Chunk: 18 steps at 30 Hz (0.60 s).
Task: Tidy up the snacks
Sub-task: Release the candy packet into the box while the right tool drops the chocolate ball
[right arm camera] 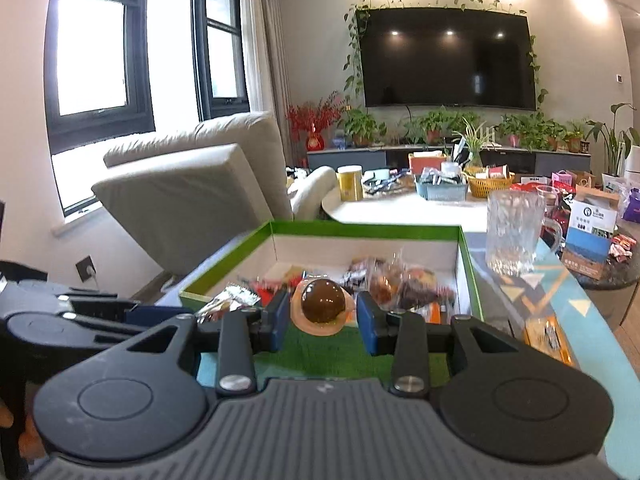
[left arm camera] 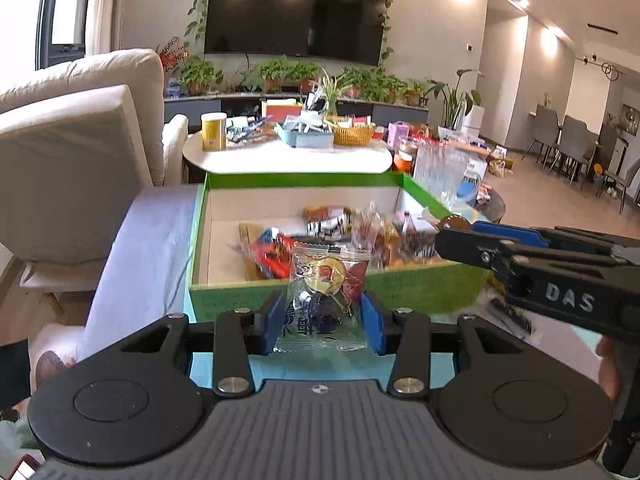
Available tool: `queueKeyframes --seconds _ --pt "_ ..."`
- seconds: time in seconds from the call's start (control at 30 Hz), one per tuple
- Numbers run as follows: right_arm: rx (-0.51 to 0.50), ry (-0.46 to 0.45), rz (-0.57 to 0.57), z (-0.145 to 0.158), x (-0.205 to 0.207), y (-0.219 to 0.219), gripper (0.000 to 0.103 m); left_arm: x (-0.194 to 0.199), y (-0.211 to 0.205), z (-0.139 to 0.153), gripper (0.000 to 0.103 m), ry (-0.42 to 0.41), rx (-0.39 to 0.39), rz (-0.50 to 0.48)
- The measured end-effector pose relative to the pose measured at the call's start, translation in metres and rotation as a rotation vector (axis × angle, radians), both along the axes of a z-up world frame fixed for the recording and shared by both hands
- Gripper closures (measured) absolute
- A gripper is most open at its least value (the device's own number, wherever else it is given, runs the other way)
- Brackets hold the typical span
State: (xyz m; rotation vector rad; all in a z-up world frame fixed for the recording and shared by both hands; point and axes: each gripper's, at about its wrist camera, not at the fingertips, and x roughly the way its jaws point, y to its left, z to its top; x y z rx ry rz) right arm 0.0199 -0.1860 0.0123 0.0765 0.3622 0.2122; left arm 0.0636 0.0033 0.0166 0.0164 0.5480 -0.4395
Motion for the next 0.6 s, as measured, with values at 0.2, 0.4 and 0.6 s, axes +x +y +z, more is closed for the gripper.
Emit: queueKeyframes --seconds 0.2,0.4,0.6 --pt "0.019 -0.017 -0.022 0.008 0.020 -0.005 0.062 0.014 -0.002 0.010 0.063 -0.027 -0.001 0.021" --pt "0.017 -0.011 -0.025 0.006 0.033 -0.006 0.062 0.032 -0.007 0.014 0.063 -0.035 -0.004 0.029" --pt "0.032 -0.001 -0.024 0.005 0.044 -0.005 0.062 0.049 -0.009 0.010 0.063 -0.010 -0.005 0.043"
